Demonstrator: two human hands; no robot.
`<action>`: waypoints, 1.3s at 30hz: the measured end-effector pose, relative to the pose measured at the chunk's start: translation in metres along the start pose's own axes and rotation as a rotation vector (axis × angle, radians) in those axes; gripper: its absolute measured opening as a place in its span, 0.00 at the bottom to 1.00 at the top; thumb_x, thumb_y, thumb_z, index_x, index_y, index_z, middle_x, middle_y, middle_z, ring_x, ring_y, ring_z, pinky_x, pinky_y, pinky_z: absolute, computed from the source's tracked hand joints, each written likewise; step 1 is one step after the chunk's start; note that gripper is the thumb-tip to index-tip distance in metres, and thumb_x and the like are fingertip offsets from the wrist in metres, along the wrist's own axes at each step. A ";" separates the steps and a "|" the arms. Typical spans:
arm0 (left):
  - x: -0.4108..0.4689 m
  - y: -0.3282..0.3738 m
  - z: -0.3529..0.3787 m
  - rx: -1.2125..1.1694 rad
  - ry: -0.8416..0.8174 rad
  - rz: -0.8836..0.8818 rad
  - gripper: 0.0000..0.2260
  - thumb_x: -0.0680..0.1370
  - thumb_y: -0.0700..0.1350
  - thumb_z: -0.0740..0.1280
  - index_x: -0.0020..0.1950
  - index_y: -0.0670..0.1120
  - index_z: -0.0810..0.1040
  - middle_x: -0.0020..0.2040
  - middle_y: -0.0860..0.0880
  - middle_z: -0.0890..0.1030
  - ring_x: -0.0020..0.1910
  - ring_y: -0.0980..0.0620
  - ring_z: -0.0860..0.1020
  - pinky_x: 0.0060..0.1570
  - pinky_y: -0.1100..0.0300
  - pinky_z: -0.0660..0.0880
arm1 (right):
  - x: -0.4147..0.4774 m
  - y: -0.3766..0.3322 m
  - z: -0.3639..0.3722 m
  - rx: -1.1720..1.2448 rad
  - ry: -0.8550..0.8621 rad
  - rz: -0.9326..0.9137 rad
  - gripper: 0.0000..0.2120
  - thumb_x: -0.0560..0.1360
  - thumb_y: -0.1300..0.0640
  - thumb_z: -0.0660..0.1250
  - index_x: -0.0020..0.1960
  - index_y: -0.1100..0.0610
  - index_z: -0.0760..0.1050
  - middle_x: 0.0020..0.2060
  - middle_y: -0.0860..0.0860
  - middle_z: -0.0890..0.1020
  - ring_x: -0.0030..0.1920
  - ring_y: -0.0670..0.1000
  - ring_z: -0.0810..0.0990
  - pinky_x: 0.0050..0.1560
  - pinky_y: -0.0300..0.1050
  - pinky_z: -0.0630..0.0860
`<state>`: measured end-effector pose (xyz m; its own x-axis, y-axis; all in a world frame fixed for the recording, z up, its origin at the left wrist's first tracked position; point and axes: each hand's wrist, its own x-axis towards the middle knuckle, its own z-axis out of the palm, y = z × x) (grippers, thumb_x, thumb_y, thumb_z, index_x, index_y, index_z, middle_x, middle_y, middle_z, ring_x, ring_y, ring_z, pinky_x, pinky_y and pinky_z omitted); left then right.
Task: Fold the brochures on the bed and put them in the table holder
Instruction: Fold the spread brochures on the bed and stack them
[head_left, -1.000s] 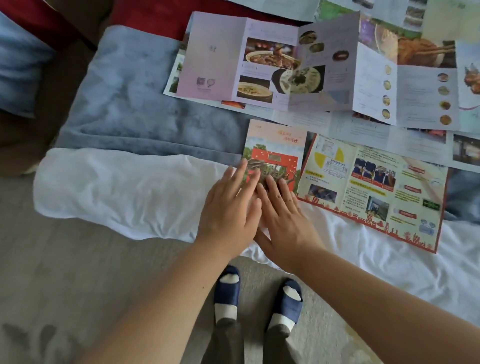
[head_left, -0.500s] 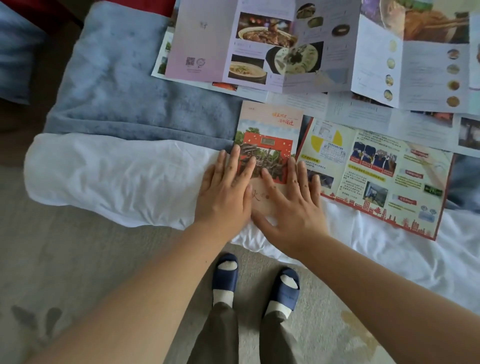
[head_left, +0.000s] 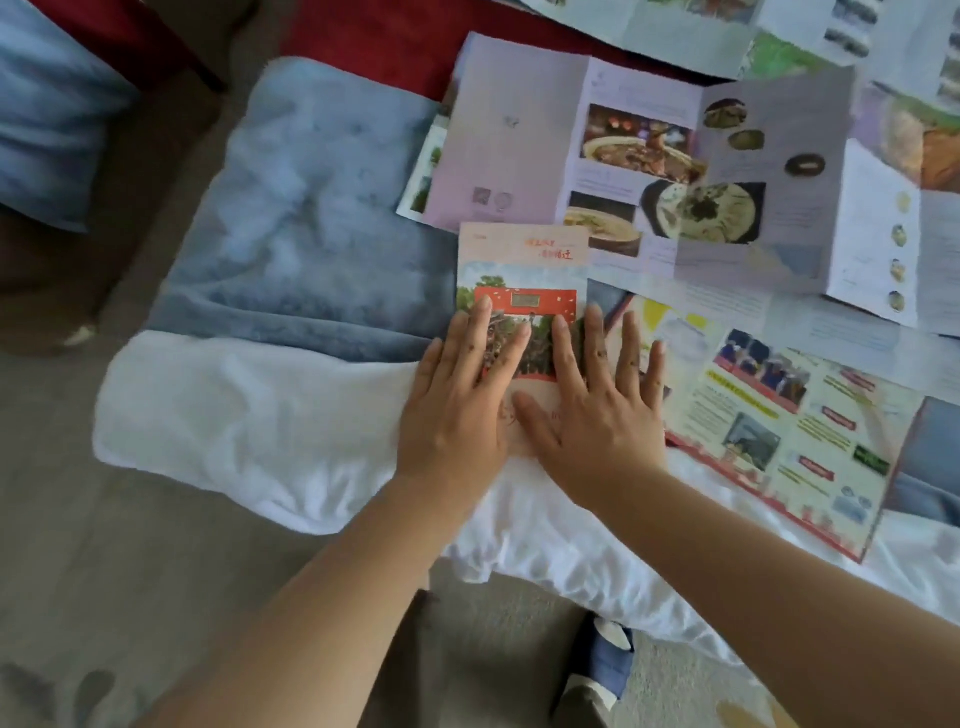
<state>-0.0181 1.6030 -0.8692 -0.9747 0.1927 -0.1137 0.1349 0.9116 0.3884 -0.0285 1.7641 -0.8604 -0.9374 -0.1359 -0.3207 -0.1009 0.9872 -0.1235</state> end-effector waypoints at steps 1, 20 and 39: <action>0.003 -0.018 -0.010 0.009 -0.007 0.000 0.28 0.84 0.45 0.60 0.83 0.54 0.55 0.84 0.46 0.47 0.83 0.44 0.48 0.80 0.46 0.52 | 0.009 -0.018 -0.002 -0.008 0.000 -0.018 0.38 0.81 0.30 0.37 0.83 0.49 0.33 0.82 0.52 0.34 0.78 0.58 0.24 0.77 0.61 0.26; 0.071 -0.205 -0.102 0.010 -0.090 -0.084 0.26 0.85 0.49 0.58 0.83 0.50 0.56 0.84 0.50 0.52 0.83 0.48 0.50 0.79 0.55 0.41 | 0.105 -0.224 -0.019 0.262 -0.135 -0.034 0.30 0.86 0.49 0.44 0.83 0.60 0.37 0.82 0.58 0.33 0.81 0.56 0.31 0.82 0.50 0.40; 0.069 -0.202 -0.099 0.256 -0.099 -0.014 0.28 0.85 0.57 0.51 0.84 0.50 0.50 0.84 0.47 0.48 0.83 0.47 0.49 0.79 0.44 0.51 | 0.129 -0.197 -0.014 0.064 -0.018 -0.051 0.33 0.85 0.44 0.41 0.84 0.59 0.38 0.83 0.55 0.37 0.82 0.52 0.35 0.79 0.48 0.35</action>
<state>-0.1307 1.3961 -0.8654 -0.9562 0.2025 -0.2115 0.1745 0.9741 0.1437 -0.1341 1.5533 -0.8638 -0.9254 -0.1881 -0.3291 -0.1264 0.9716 -0.2000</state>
